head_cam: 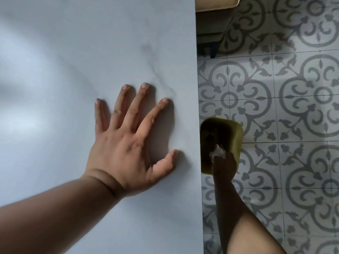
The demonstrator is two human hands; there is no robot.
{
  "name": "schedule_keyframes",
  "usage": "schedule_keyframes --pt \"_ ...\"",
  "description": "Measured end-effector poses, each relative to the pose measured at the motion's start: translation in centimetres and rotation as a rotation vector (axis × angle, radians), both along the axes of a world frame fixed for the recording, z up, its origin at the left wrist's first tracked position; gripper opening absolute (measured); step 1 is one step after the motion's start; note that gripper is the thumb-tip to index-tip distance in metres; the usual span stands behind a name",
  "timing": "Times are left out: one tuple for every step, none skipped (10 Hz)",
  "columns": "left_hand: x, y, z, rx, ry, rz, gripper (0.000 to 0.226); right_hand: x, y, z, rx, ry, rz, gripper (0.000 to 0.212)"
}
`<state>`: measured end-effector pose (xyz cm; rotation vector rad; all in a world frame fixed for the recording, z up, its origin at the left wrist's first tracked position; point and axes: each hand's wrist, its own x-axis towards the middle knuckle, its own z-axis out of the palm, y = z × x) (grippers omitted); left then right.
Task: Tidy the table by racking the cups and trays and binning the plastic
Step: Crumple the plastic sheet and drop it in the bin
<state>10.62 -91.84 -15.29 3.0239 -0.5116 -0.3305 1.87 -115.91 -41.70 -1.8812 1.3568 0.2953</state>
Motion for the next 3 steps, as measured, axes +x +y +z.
schedule_keyframes --pt "0.0 0.0 0.0 0.0 0.001 -0.003 0.098 0.0 0.1 -1.6 -0.034 0.02 0.047 0.013" --pt "-0.1 0.0 0.1 -0.009 -0.002 -0.003 0.1 0.2 -0.4 -3.6 -0.042 0.053 0.137 0.022" --pt "-0.1 0.0 -0.1 -0.02 -0.007 -0.006 0.1 0.1 -0.7 -4.7 0.024 0.104 0.194 0.018"
